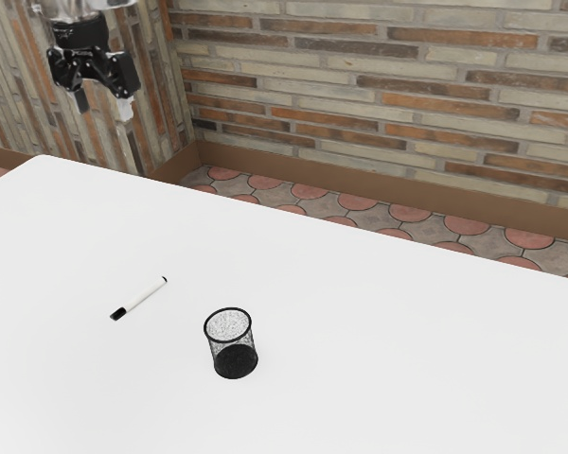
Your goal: Put the marker into the pen holder.
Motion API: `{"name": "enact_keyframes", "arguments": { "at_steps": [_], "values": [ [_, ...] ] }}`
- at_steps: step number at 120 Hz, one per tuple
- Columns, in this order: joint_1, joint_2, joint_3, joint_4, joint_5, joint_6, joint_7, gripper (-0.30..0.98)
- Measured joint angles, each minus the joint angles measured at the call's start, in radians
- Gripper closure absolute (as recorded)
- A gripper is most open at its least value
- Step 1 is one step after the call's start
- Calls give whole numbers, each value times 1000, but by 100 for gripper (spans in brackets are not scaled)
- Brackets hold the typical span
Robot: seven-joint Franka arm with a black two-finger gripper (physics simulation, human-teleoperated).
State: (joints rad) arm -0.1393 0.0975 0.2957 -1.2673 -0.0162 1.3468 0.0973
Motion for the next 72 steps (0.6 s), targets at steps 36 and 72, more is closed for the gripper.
{"name": "enact_keyframes", "arguments": {
  "at_steps": [36,72],
  "values": [
    [17,89,30,-207,-35,94,-8,2],
    [75,-83,46,-824,86,471,94,4]
  ]
}}
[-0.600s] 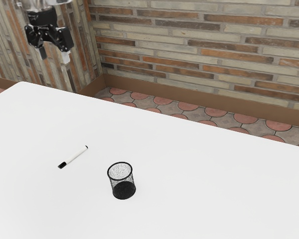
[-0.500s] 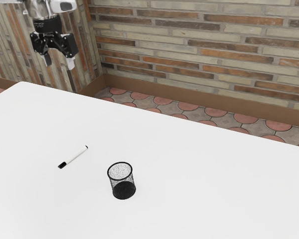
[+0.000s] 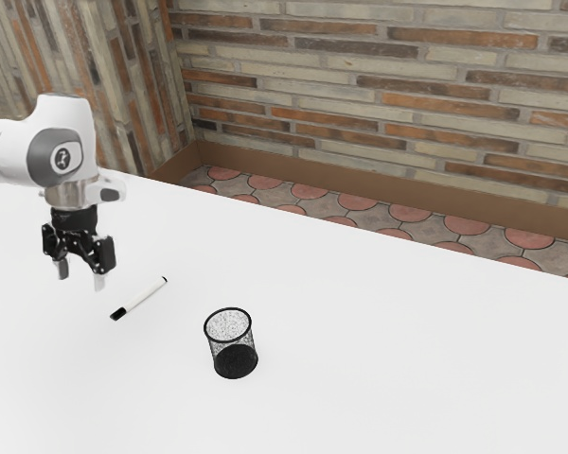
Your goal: Put the marker into the pen holder.
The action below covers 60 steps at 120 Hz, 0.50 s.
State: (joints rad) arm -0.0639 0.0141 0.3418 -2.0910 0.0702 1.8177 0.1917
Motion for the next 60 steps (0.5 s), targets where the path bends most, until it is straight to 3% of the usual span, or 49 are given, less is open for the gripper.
{"name": "enact_keyframes", "arguments": {
  "at_steps": [22,32,41,60],
  "values": [
    [76,31,-3,-109,74,296,109,7],
    [42,96,-4,-118,80,414,155,9],
    [-10,141,-4,-119,73,501,192,11],
    [-1,186,-3,-128,13,618,257,27]
  ]
}}
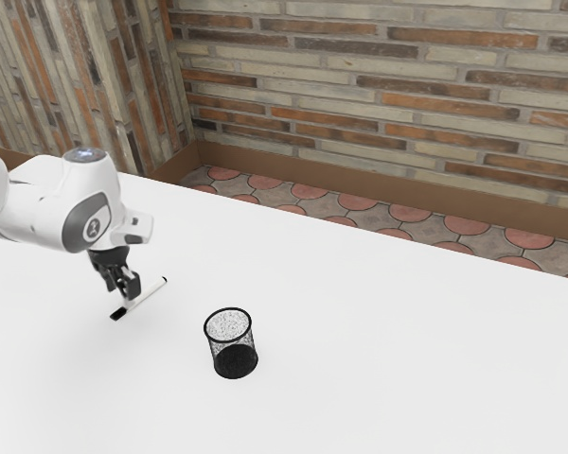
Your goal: Put the marker into the pen holder.
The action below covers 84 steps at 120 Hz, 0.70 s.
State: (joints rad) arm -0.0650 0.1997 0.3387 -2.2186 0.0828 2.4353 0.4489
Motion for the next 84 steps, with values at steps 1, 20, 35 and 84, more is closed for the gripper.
{"name": "enact_keyframes", "arguments": {
  "at_steps": [1,20,35,84],
  "values": [
    [0,2,0,0,-4,4,3,28],
    [35,40,1,-8,-89,57,51,38],
    [49,80,1,-10,-137,92,81,42],
    [73,115,0,-2,-166,156,150,53]
  ]
}}
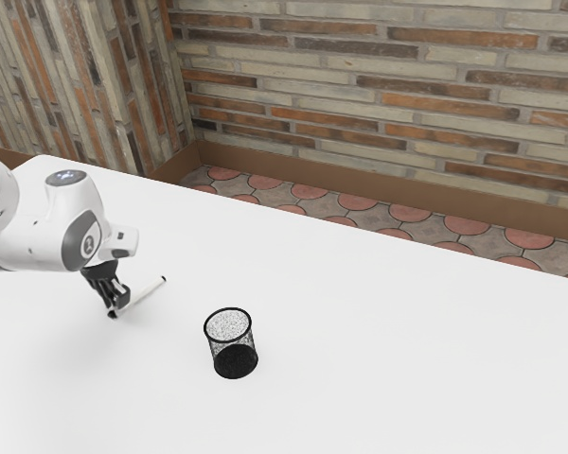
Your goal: Put the marker into the pen holder.
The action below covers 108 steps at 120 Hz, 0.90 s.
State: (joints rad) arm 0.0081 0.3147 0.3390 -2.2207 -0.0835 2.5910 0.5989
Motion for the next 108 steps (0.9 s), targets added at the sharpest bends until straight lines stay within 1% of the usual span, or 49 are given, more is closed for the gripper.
{"name": "enact_keyframes", "arguments": {
  "at_steps": [30,53,64,77,93,96,108],
  "values": [
    [-9,20,0,12,0,7,24,63],
    [-10,25,0,19,8,8,36,67],
    [-18,7,-1,19,11,6,42,68],
    [-41,-55,-1,19,14,-23,47,69],
    [-92,-139,-2,19,25,-85,50,70],
    [-109,-168,-2,19,34,-102,48,70],
    [-208,-291,-2,30,106,-195,25,70]
  ]
}}
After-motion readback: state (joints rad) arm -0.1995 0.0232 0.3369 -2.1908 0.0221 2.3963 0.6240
